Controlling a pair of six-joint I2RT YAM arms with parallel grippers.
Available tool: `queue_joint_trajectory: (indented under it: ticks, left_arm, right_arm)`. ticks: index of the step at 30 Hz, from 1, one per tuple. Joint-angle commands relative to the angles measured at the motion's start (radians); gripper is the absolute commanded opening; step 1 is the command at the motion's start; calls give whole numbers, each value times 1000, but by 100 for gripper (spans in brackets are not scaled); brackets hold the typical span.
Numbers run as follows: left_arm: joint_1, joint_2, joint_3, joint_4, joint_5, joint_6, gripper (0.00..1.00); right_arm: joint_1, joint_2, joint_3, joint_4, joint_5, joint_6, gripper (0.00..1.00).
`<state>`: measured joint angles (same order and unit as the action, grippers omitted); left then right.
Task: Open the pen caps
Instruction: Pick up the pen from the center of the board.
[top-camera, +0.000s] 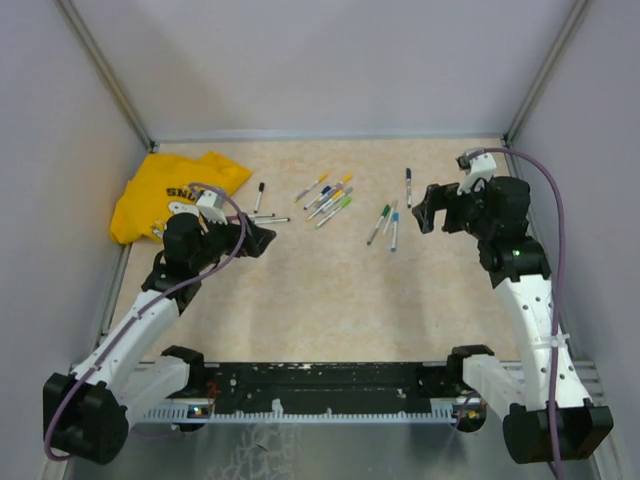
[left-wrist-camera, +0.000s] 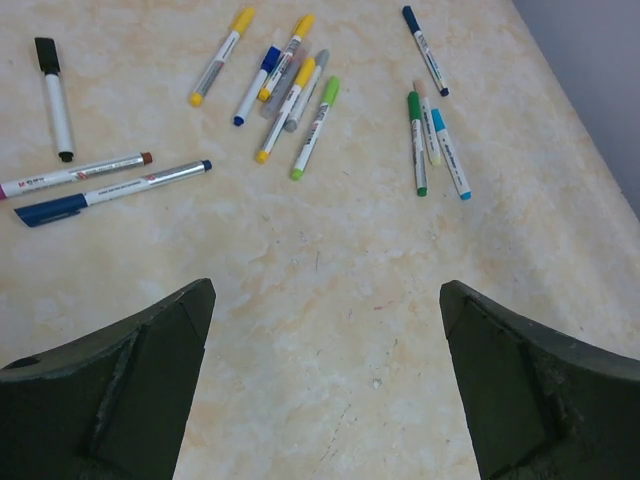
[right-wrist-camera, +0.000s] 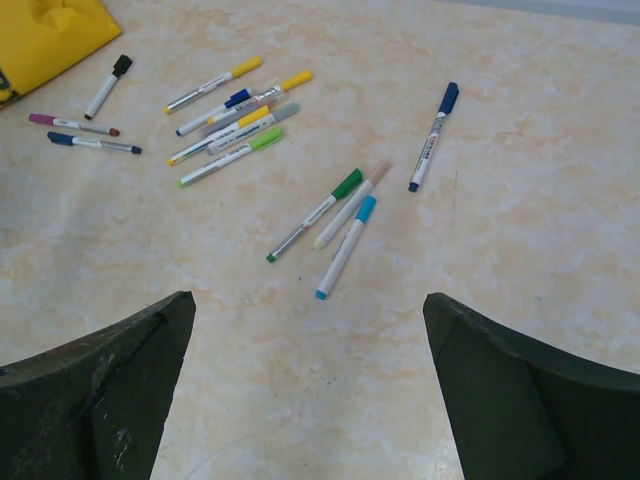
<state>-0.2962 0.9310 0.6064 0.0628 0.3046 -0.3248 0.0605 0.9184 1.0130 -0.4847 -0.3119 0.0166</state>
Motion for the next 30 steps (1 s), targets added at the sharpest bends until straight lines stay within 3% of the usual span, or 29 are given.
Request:
queue_joint_trajectory:
  ticks: [1,5,10,16,21,26,30]
  left_arm:
    - [28,14,-43,121,55,-55,100]
    - [43,19,-114,261,73,-95,100]
    - [54,24,-197,456,68,-138,100]
    - [63,55,-211,523,57,-125,100]
    - [65,134,-164,503,-9,-87,99]
    - [65,367,25,387,-106,12,92]
    - [66,571,264,173,-191,109,80]
  right_arm:
    - [-15,13,4,72,-5,52,99]
    - [-19,29,3,97,-42,43,99]
    - [-14,80,31,126,-356,-66,98]
    - [3,152,41,137,-477,-105,98]
    - [5,227,31,103,-543,-144,98]
    - [6,216,-8,114,-499,-206,98]
    - [7,214,-13,105,-458,-229,98]
